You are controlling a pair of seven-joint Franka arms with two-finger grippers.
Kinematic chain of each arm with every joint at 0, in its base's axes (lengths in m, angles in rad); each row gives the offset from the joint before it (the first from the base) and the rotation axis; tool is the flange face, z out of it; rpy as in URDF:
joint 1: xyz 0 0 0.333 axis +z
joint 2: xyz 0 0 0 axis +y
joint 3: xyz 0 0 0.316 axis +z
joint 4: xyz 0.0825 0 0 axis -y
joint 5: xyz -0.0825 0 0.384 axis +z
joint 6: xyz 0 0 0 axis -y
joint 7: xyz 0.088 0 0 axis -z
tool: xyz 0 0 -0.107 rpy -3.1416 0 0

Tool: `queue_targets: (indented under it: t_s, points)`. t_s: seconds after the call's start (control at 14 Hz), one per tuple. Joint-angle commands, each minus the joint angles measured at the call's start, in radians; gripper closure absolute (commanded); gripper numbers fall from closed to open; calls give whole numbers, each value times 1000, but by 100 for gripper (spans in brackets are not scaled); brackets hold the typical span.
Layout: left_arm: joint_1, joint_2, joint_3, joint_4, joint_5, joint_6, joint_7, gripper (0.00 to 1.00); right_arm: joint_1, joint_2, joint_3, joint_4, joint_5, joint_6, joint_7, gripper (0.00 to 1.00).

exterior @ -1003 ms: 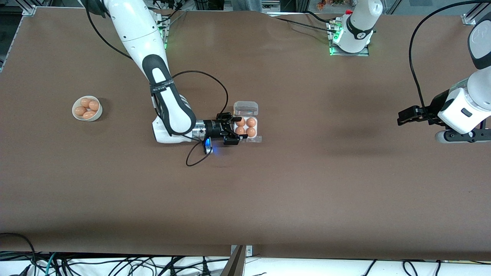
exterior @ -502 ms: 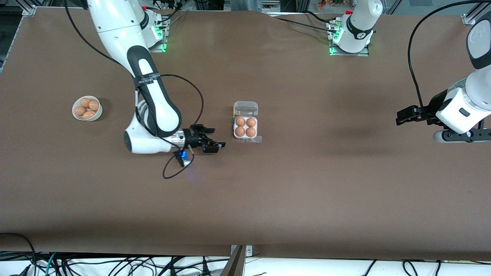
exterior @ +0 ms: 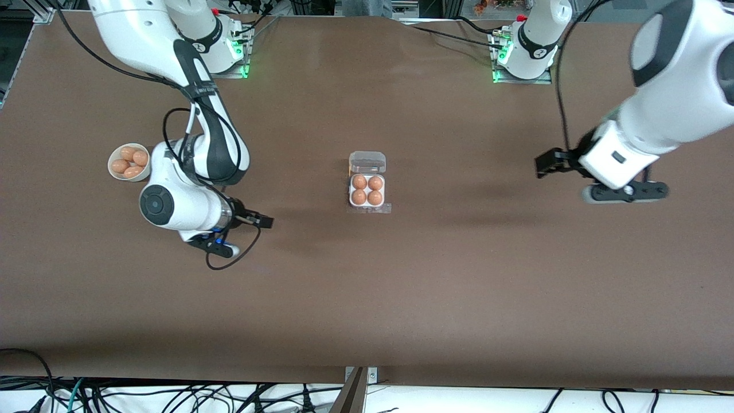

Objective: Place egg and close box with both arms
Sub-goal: 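Withdraw the right gripper while the left gripper reaches the box lid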

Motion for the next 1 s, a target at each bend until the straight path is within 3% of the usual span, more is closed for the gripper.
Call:
queue_targets:
  t_s: [0.0, 0.14, 0.43, 0.65, 0.79, 0.93]
  points:
    - [-13, 7, -94, 14, -17, -15, -186, 0, -90, -203, 73, -131, -268, -8, -40, 0]
    - [-56, 31, -124, 14, -19, -18, -229, 1, -153, -310, 94, -148, -308, -60, -76, 0]
    - [-165, 80, -125, 14, -72, -91, -294, 28, -225, -497, 97, -146, -327, -171, -210, 0]
    - [-176, 126, -125, 15, -216, -105, -317, 63, -253, -565, 74, -102, -322, -287, -224, 0]
    - [-205, 146, -125, 14, -268, -107, -318, 73, -256, -561, 51, -6, -308, -394, -222, 0]
    - [-243, 181, -125, 15, -288, -105, -347, 81, -256, -567, 27, 21, -305, -415, -221, 0]
